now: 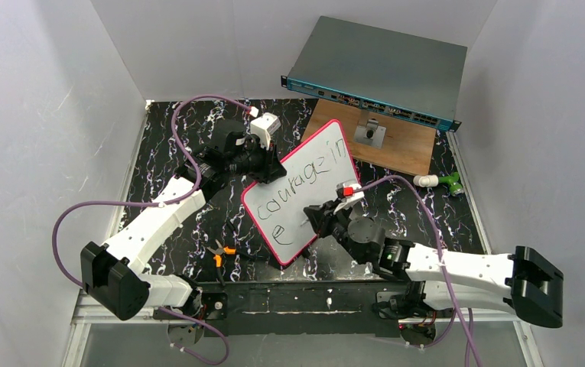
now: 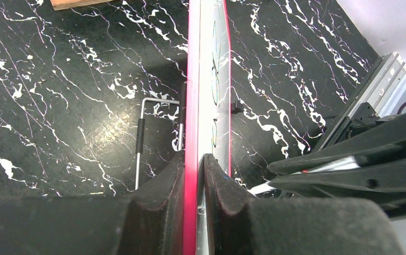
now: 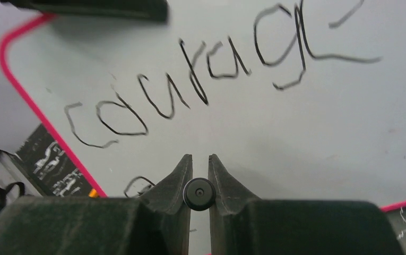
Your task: Write a sentence on the whiteboard
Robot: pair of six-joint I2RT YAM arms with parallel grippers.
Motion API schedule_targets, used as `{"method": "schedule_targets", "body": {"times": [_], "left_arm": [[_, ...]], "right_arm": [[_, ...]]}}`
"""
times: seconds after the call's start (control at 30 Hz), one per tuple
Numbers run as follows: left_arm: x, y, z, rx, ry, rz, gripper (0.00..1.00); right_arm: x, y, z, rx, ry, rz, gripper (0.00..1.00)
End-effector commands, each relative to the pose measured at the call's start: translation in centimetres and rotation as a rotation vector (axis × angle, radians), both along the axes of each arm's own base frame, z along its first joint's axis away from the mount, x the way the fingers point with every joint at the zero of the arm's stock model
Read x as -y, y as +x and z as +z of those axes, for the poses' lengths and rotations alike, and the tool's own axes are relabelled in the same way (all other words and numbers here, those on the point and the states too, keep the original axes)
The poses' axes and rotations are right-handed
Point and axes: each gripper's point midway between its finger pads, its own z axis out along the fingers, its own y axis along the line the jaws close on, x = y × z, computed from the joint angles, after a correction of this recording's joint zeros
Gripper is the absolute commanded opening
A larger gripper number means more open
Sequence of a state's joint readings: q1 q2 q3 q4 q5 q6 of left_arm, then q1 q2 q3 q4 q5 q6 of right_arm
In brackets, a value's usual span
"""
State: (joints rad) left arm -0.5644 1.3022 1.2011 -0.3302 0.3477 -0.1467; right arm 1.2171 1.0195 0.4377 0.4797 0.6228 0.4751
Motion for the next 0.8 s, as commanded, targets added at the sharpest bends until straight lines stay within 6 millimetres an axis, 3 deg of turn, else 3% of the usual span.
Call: {"method": "schedule_targets", "body": {"times": [0.0, 0.47, 0.77], "left_arm": [[-1.0, 0.2, 0.1, 0.042, 0.055, 0.005, 0.00], [-1.4, -0.3, 0.6, 0.050, 0.051, 0.009, 0.00], [-1.6, -0.3, 0.8, 0.057, 0.054, 0.019, 0.00]], "right_arm": [[-0.8, 0.5, 9.0, 0.195, 0.120, 0.028, 0.01], [-5.1, 0.8, 8.6, 0.181, 0.116, 0.104, 0.01], [-5.3, 1.0, 6.4, 0.145, 0.089, 0.105, 0.01]]}}
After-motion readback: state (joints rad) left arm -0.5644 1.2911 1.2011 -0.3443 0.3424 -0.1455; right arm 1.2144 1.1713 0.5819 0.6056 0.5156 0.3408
